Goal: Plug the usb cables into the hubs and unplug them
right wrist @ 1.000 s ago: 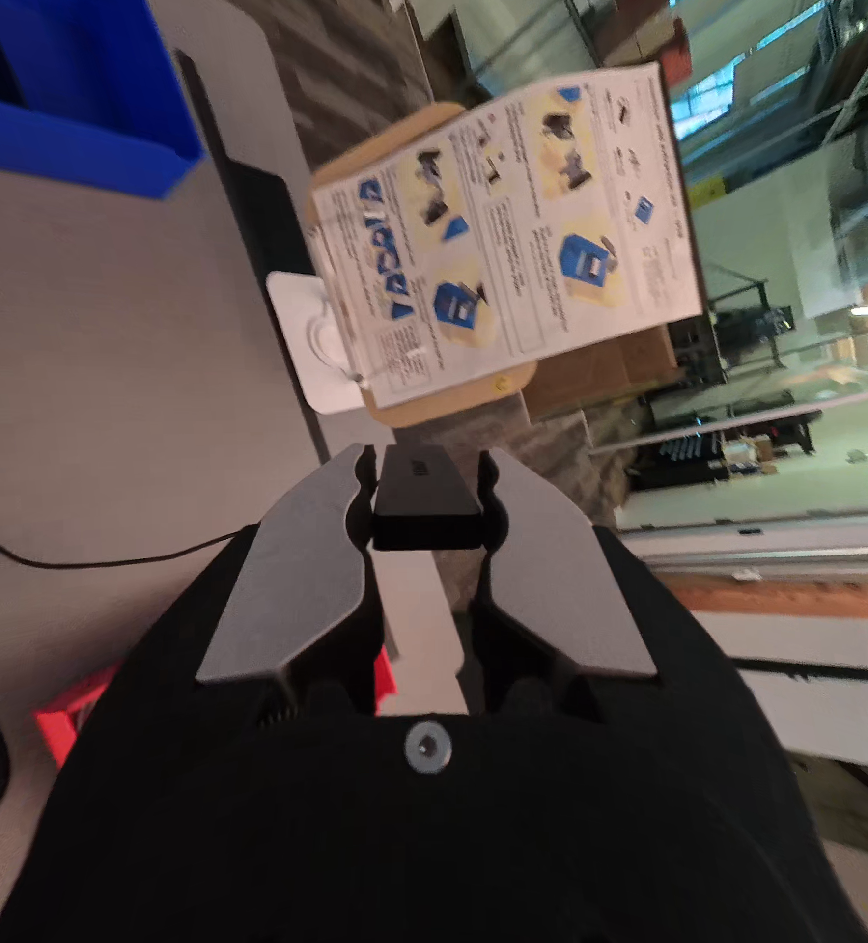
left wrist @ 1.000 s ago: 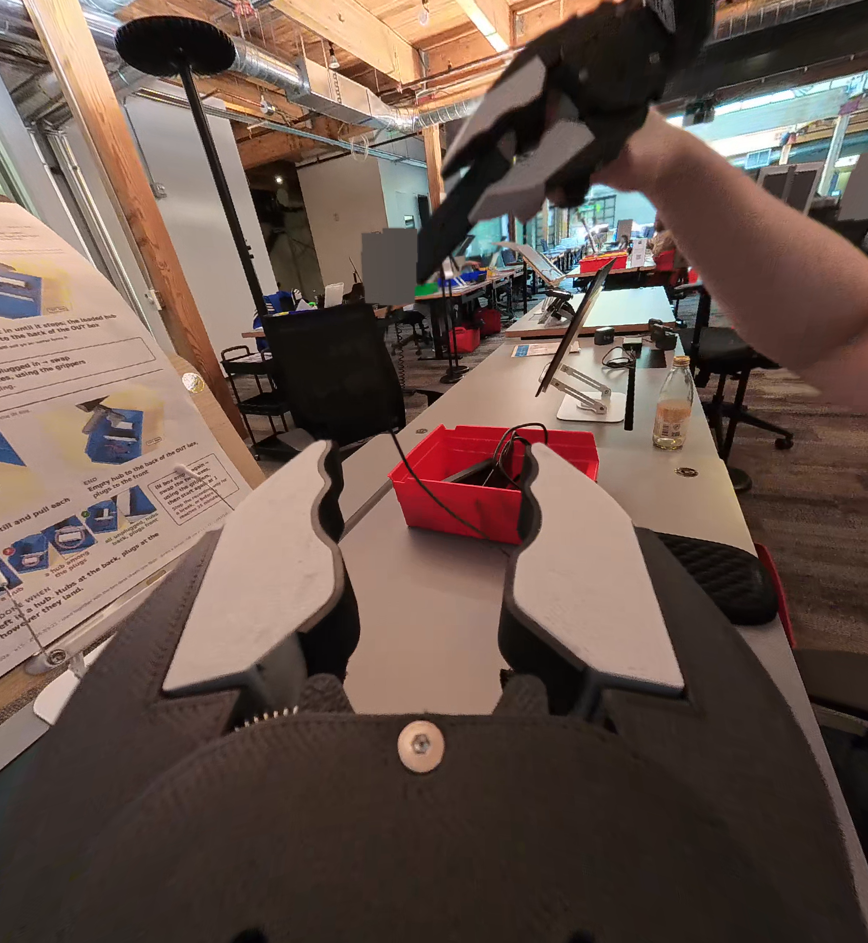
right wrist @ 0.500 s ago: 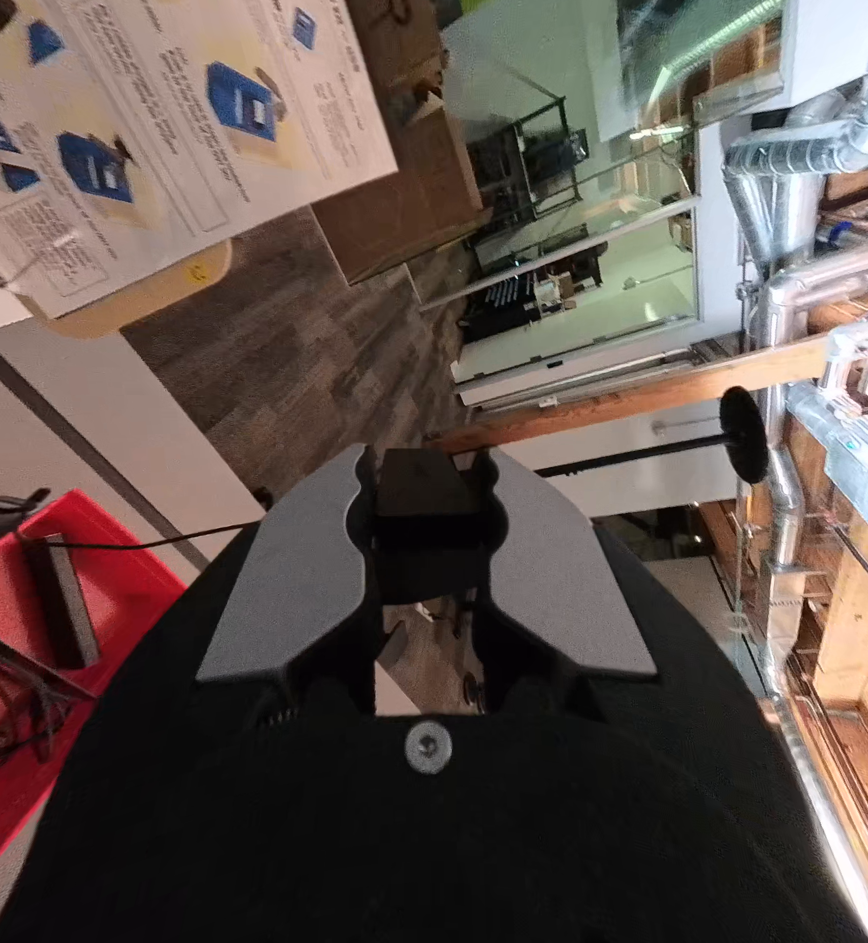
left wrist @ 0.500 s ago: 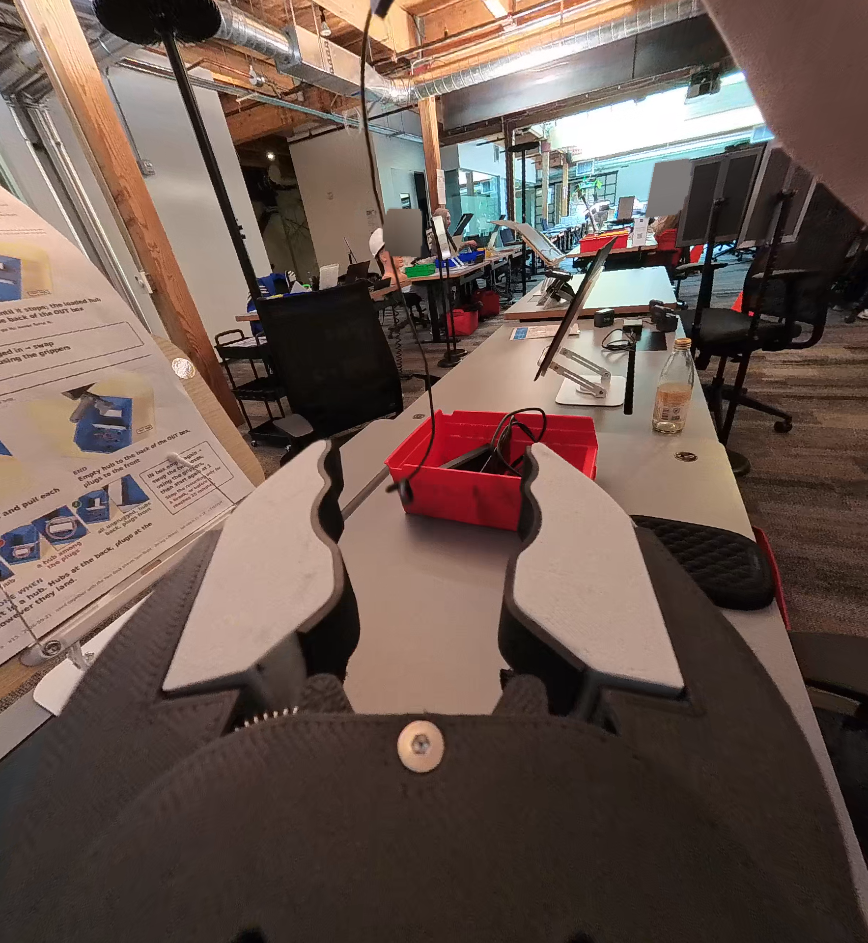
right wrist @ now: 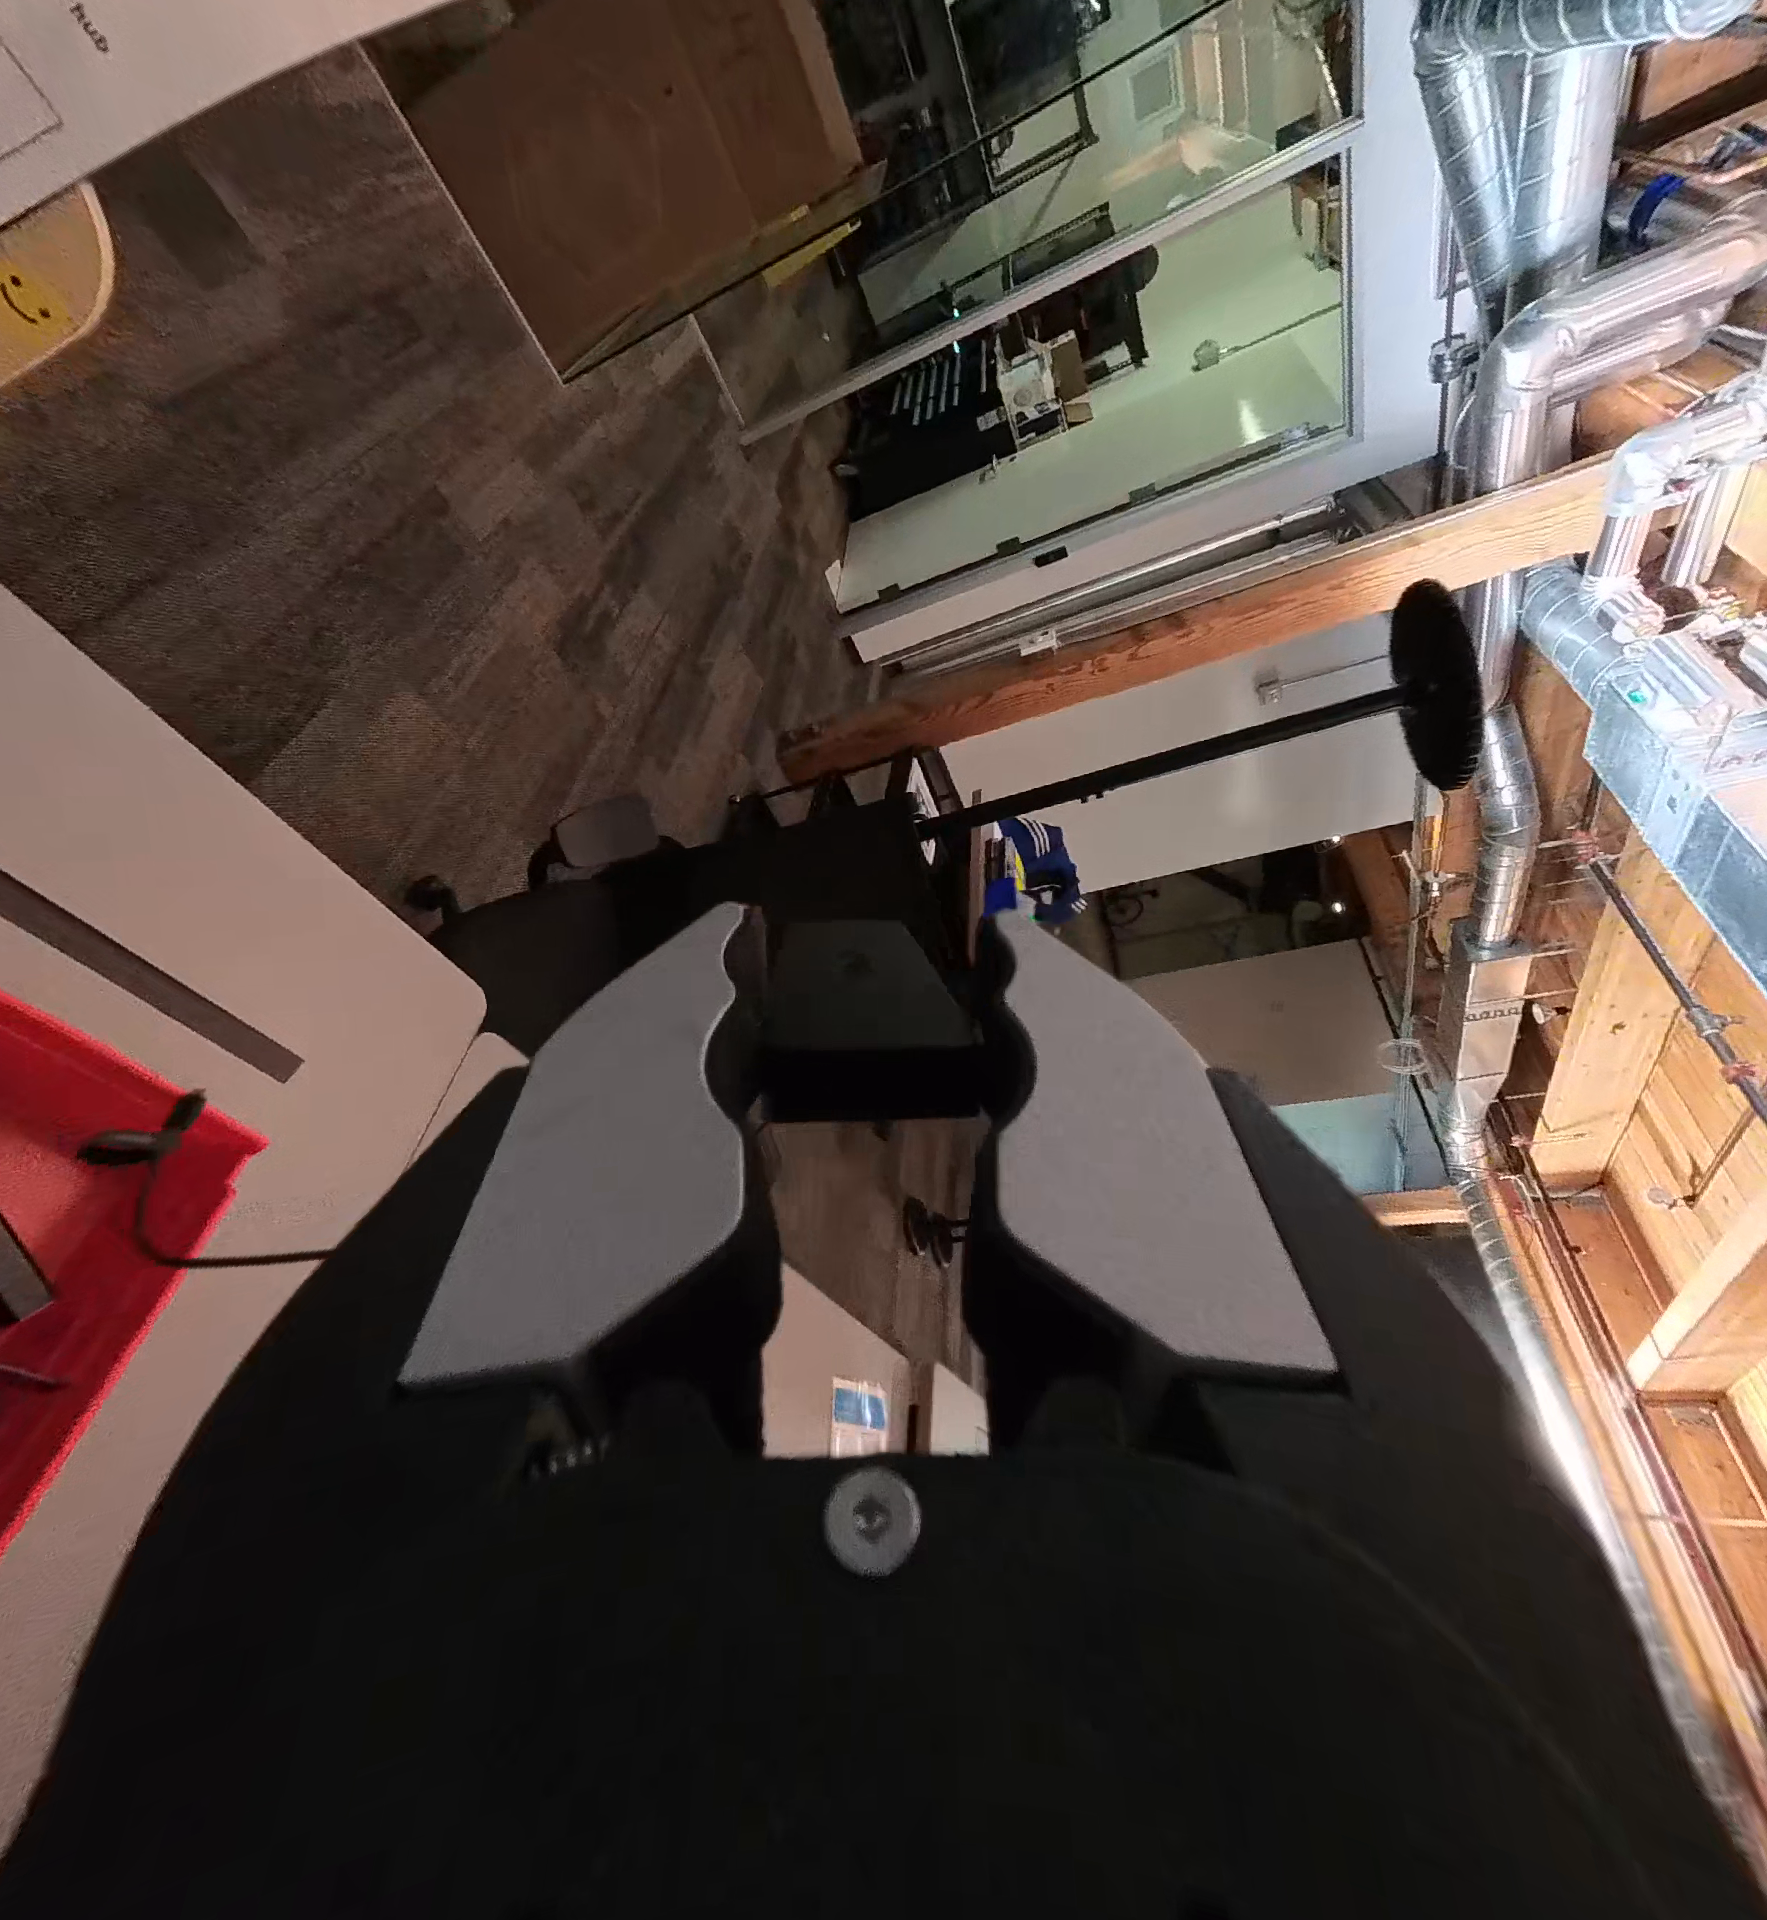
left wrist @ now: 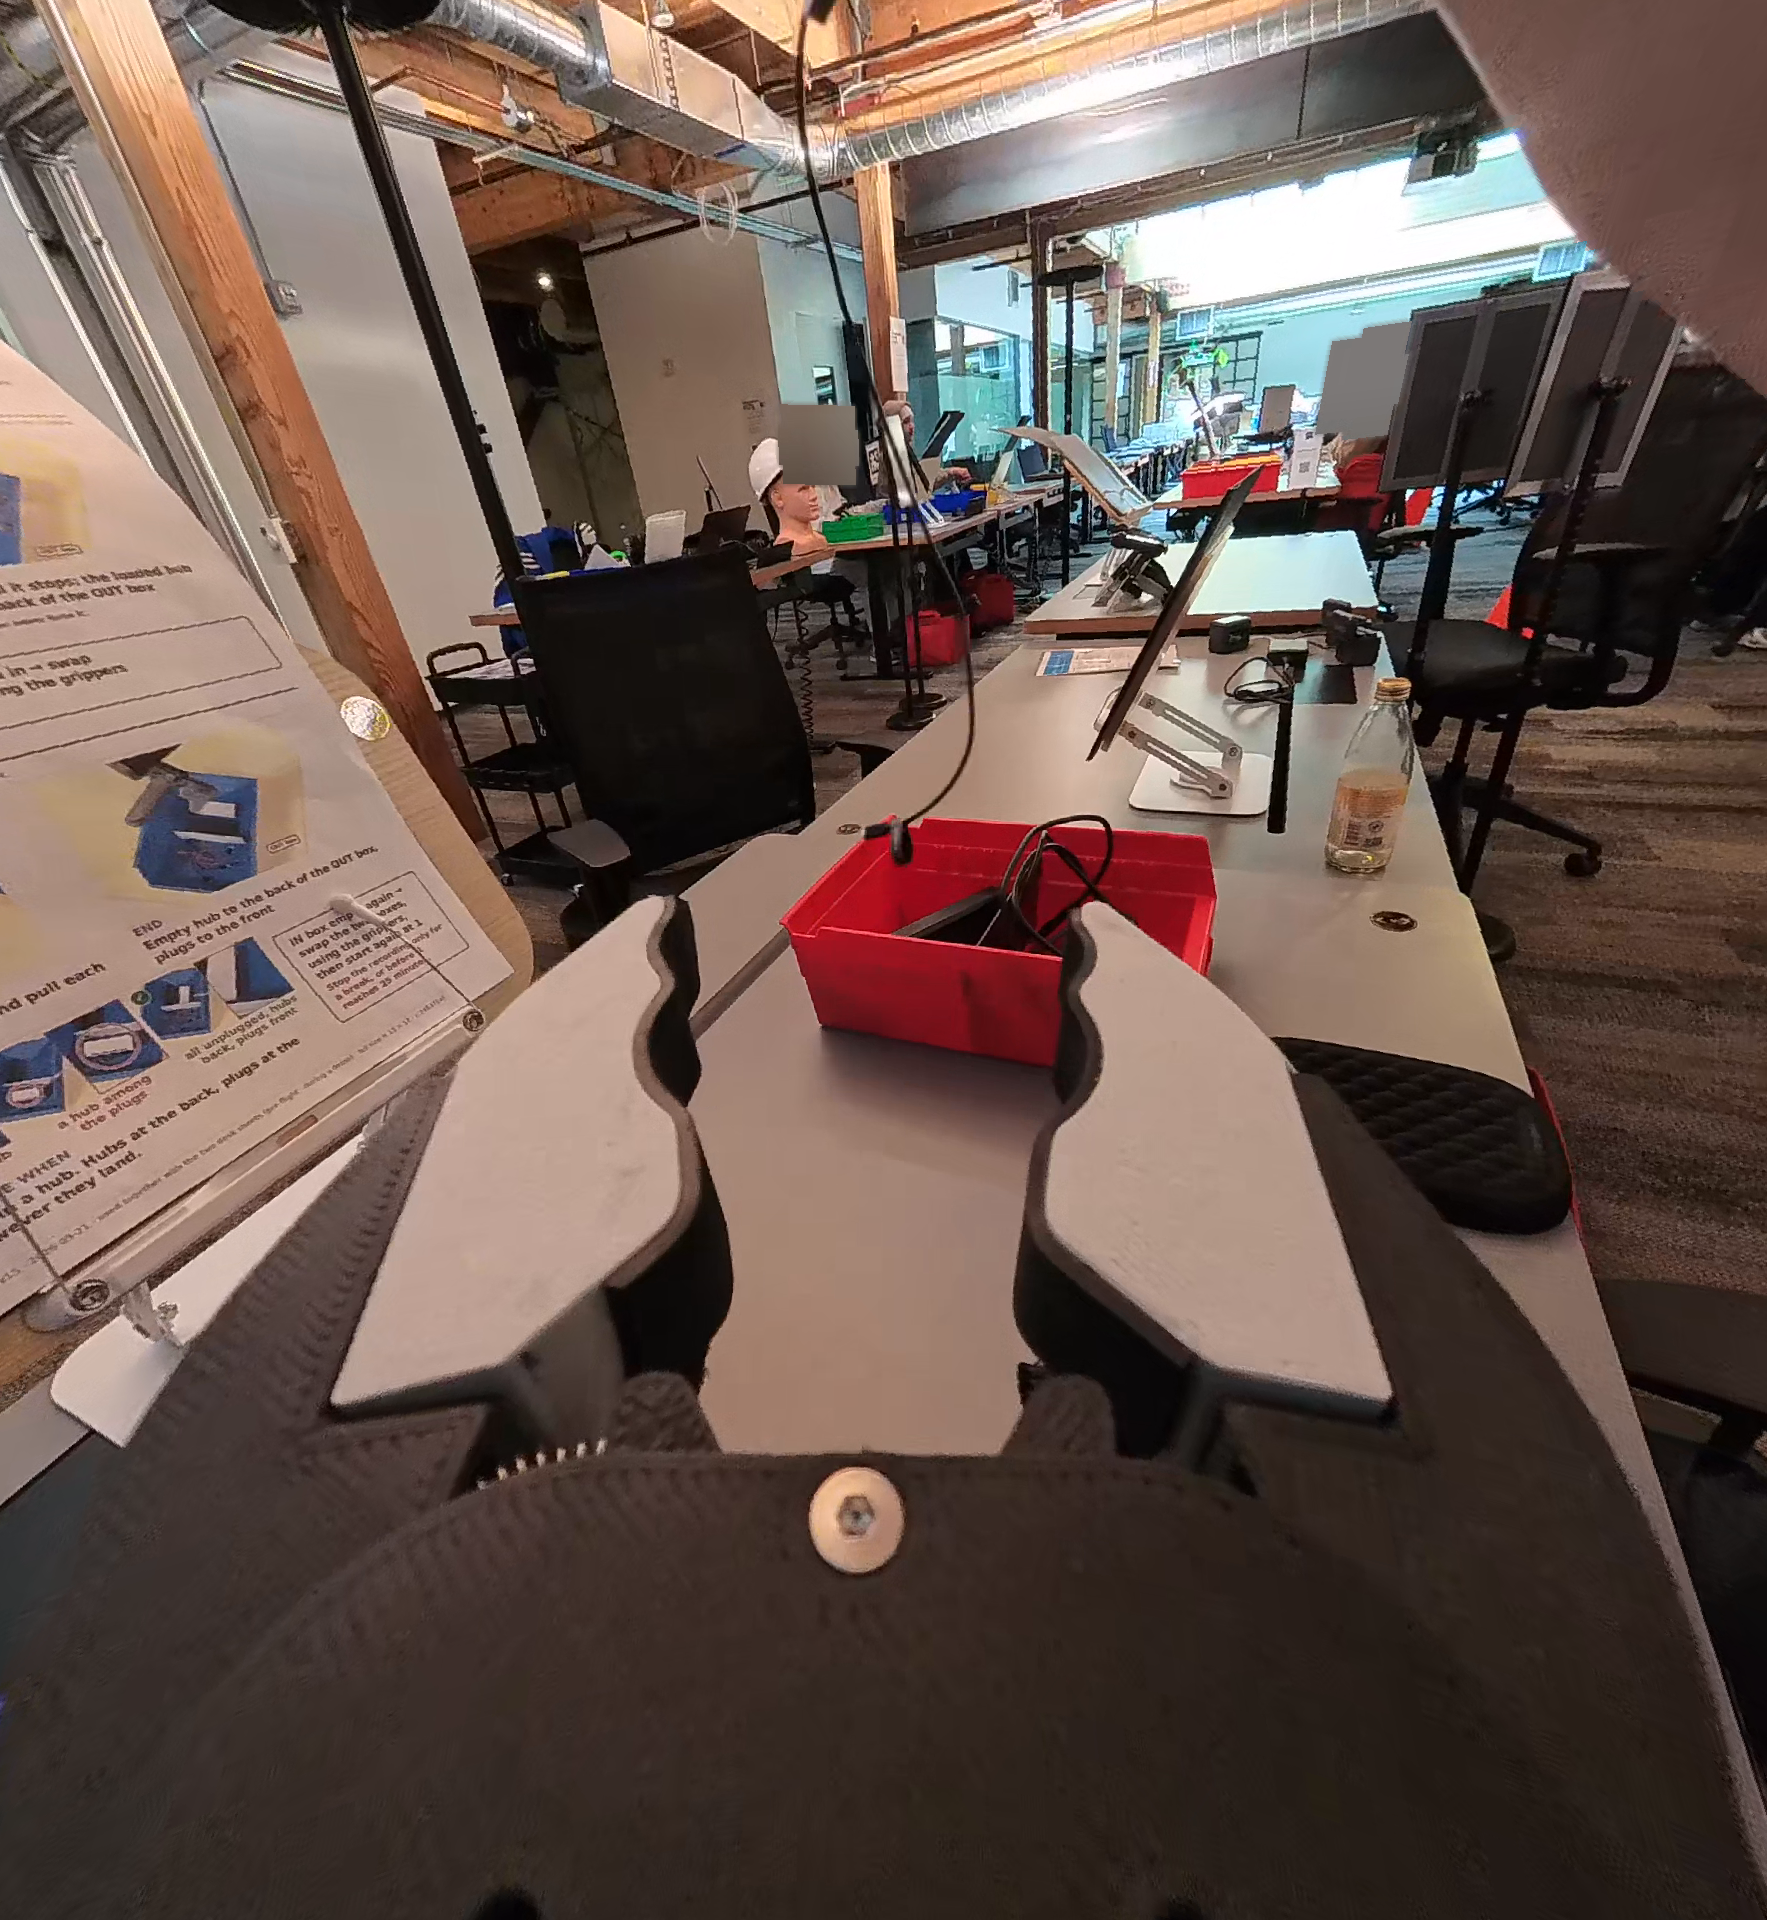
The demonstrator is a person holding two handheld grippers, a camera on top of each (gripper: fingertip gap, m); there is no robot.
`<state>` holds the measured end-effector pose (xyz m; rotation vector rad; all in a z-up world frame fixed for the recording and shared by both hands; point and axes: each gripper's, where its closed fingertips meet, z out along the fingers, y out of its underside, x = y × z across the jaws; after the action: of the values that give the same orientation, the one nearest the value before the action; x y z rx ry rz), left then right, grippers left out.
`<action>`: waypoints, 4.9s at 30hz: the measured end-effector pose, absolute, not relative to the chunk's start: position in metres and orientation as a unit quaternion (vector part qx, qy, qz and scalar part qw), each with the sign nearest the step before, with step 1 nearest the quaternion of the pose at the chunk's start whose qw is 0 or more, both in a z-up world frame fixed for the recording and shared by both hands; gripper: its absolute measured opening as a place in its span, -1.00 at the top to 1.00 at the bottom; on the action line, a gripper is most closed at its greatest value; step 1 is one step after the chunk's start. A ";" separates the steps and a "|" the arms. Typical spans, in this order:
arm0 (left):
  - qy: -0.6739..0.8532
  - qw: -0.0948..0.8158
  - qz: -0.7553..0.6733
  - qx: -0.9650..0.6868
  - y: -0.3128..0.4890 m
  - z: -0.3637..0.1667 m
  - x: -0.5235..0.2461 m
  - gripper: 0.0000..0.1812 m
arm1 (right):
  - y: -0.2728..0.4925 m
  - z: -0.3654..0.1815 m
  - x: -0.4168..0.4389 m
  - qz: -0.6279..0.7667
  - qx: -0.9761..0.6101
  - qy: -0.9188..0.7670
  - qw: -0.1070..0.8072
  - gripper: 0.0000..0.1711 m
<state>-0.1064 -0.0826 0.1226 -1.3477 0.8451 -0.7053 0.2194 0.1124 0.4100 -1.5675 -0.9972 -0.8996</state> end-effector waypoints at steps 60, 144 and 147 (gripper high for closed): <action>0.409 0.597 -0.306 -0.619 -0.080 0.094 -0.079 0.28 | 0.154 -0.073 0.248 0.388 -0.892 -0.087 0.217 0.53; 0.133 0.006 -0.015 -0.991 -0.085 -0.130 -0.303 0.70 | -0.002 0.021 0.151 0.106 -0.810 -0.194 0.543 0.73; 0.127 0.082 0.005 -0.988 -0.080 -0.098 -0.306 0.70 | -0.031 0.091 0.032 0.250 -0.682 -0.331 0.602 0.52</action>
<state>-0.3055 -0.0797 -0.0983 -2.9539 0.3804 0.0141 0.0319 -0.0309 0.0911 -1.5804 -0.7661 0.5788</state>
